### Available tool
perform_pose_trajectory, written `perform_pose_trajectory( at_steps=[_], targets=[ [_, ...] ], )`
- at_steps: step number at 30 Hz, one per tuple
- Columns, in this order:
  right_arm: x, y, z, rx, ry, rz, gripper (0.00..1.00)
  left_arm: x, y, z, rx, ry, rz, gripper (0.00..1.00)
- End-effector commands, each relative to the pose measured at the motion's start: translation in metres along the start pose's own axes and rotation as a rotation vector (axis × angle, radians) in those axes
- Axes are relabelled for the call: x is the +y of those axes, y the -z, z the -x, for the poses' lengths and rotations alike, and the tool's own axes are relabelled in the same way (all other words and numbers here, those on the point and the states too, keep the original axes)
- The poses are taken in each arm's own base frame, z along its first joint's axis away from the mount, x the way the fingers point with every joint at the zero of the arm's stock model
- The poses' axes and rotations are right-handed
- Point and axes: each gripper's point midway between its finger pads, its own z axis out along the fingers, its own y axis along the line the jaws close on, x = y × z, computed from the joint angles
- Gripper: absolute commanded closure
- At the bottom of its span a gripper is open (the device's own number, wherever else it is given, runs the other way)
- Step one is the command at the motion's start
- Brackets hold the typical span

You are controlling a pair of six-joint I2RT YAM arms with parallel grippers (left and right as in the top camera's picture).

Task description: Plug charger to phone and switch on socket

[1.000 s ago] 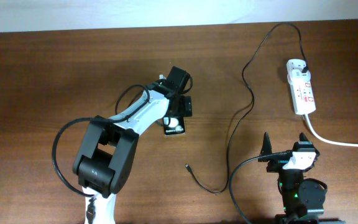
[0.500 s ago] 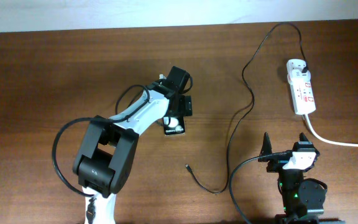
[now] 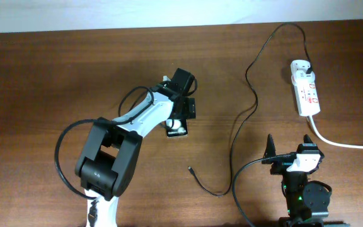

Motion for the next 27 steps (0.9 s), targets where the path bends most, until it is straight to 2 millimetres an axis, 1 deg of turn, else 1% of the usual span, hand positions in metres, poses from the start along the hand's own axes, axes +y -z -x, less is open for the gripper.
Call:
perform_pose_trajectory(
  at_steps=[1,3,11,14,17,19,24,25,27],
  targets=[
    [0.003,0.0,-0.003,0.007,-0.002,0.014,0.02,0.005,-0.01,-0.008,0.024,-0.005,0.039,0.01],
    [0.003,0.0,-0.003,0.007,-0.003,0.014,0.02,0.012,-0.01,-0.008,0.021,-0.008,0.077,0.01],
    [0.003,0.0,-0.003,0.007,-0.002,0.014,0.01,0.054,-0.004,-0.011,0.014,-0.023,0.284,0.01],
    [0.003,0.0,-0.003,0.007,-0.002,0.014,0.02,0.063,-0.004,-0.011,0.033,-0.003,0.285,0.01],
    [0.003,0.0,-0.003,0.007,-0.003,0.014,0.01,0.056,-0.009,-0.016,0.086,0.029,0.197,0.01],
    [0.003,0.0,-0.003,0.007,-0.002,0.014,0.02,0.053,-0.01,-0.019,0.111,0.087,0.158,0.01],
    [0.003,0.0,-0.003,0.007,-0.002,0.014,0.02,0.048,-0.01,-0.023,0.128,0.095,0.134,0.0],
    [0.003,0.0,-0.003,0.007,-0.002,0.014,0.01,0.049,-0.009,-0.025,0.138,0.094,0.139,0.05],
    [0.003,0.0,-0.003,0.007,-0.002,0.014,0.02,0.049,-0.009,-0.03,0.16,0.094,0.14,0.25]
  ],
)
